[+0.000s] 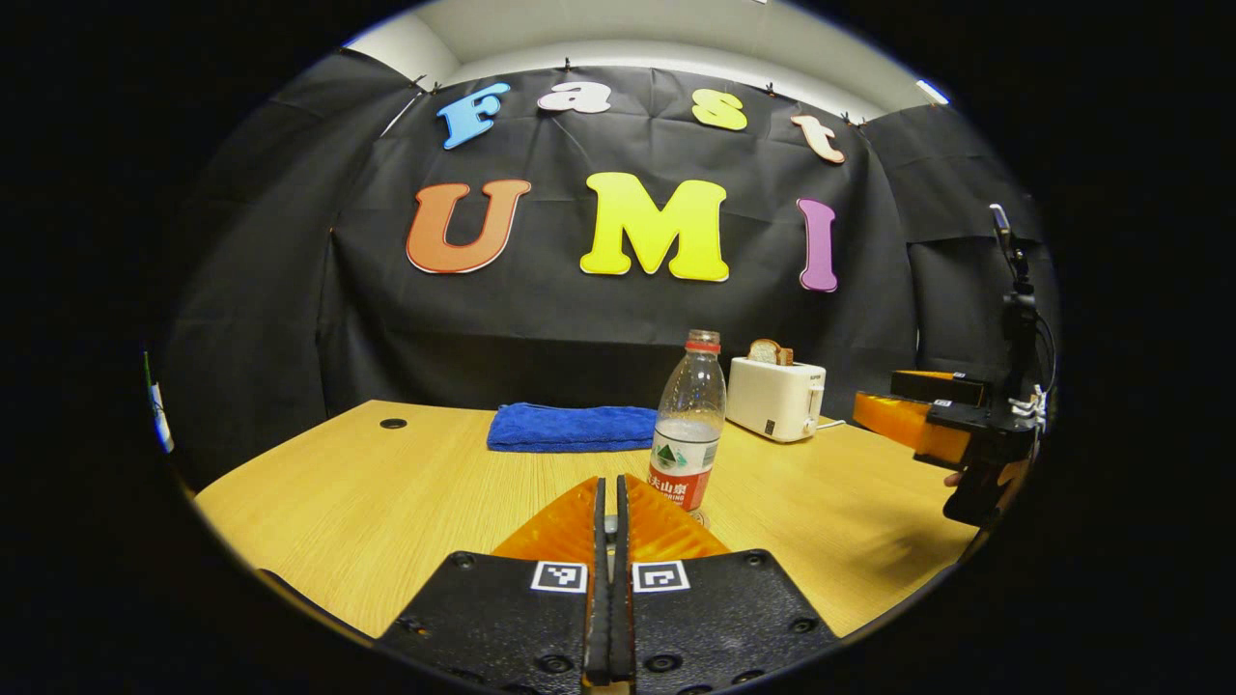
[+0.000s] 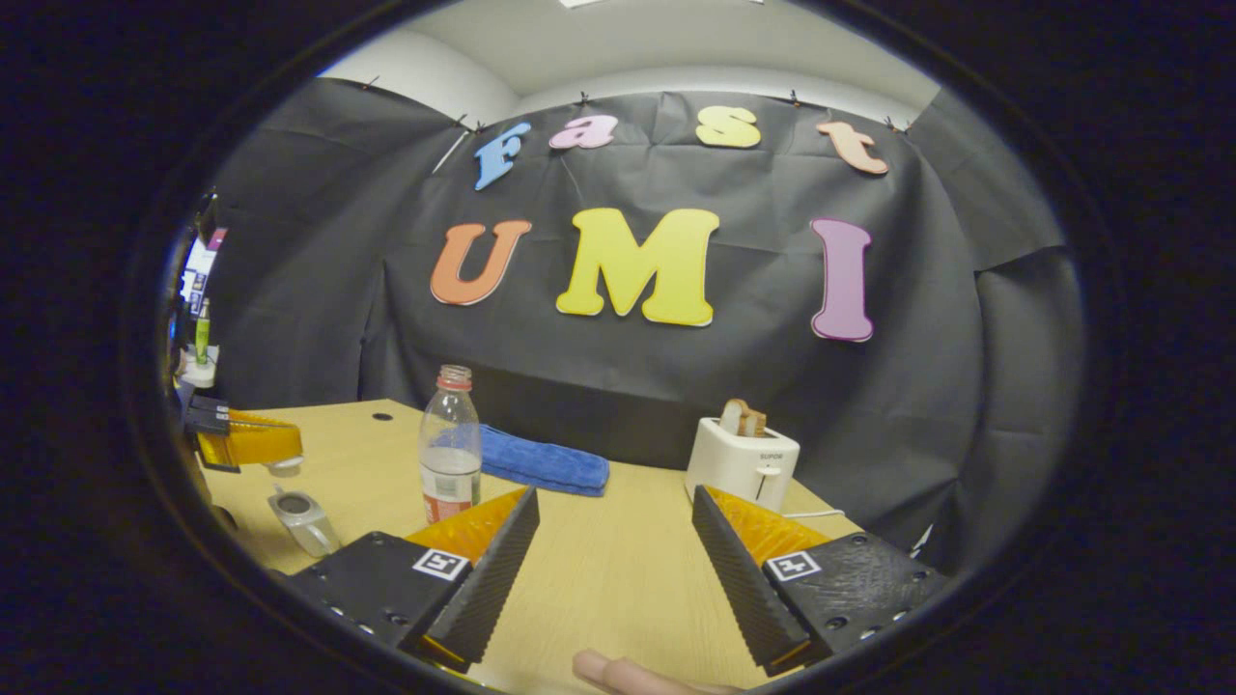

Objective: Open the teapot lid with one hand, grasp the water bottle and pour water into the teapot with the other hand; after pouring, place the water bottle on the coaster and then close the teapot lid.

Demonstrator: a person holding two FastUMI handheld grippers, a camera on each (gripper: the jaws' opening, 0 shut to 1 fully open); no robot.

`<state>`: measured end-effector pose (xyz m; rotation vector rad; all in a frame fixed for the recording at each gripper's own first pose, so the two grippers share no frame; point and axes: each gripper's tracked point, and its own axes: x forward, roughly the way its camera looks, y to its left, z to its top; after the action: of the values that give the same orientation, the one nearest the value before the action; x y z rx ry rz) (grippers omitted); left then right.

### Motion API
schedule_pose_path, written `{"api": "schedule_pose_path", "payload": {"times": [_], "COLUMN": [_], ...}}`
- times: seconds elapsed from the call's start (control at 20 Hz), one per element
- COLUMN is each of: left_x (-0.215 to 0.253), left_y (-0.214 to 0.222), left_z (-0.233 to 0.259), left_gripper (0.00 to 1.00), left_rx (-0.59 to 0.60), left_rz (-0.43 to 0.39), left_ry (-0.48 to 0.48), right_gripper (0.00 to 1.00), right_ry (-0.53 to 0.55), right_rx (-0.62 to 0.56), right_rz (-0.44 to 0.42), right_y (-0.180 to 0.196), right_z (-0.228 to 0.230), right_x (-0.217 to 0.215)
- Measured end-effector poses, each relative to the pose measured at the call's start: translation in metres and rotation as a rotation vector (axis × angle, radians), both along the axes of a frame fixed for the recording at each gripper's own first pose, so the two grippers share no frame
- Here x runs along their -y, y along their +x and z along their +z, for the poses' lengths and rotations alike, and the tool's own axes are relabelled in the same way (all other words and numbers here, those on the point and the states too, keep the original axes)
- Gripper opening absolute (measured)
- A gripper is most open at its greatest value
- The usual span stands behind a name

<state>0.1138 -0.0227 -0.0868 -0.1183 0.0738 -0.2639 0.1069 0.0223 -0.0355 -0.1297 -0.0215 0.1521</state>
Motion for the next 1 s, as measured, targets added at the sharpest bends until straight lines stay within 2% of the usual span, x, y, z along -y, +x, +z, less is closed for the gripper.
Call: {"api": "schedule_pose_path", "payload": {"times": [0.1,0.3,0.4,0.55,0.6,0.75,0.85,0.9,1.0], "left_x": [-0.008,-0.001,-0.007,-0.003,-0.001,-0.004,-0.015,-0.016,-0.016], "left_y": [0.003,-0.004,-0.006,-0.009,-0.008,-0.012,-0.010,-0.010,-0.012], "left_z": [-0.015,-0.023,-0.030,-0.035,-0.041,-0.042,-0.041,-0.038,-0.026], "left_gripper": [0.04,0.04,0.04,0.04,0.04,0.08,0.44,0.57,0.59], "left_rx": [-0.030,-0.040,-0.049,-0.037,-0.052,-0.066,-0.091,-0.096,-0.099], "left_rz": [0.046,0.032,0.066,0.071,0.071,0.100,0.161,0.172,0.168], "left_ry": [0.037,0.032,0.067,0.094,0.099,0.091,0.076,0.068,0.040], "right_gripper": [0.97,0.95,0.95,0.97,0.95,0.97,0.95,0.97,0.97], "right_ry": [0.008,0.034,0.032,0.026,0.031,0.046,0.061,0.066,0.076], "right_rx": [0.007,0.020,0.015,0.008,0.003,-0.011,-0.013,-0.014,-0.010], "right_rz": [0.017,0.037,0.046,0.039,0.043,0.039,0.028,0.023,0.000], "right_y": [-0.009,-0.016,-0.019,-0.021,-0.024,-0.029,-0.035,-0.038,-0.043], "right_z": [-0.003,-0.003,-0.006,-0.011,-0.013,-0.016,-0.014,-0.011,-0.005], "right_x": [0.001,0.002,-0.002,-0.002,-0.004,-0.005,-0.001,0.001,0.009]}}
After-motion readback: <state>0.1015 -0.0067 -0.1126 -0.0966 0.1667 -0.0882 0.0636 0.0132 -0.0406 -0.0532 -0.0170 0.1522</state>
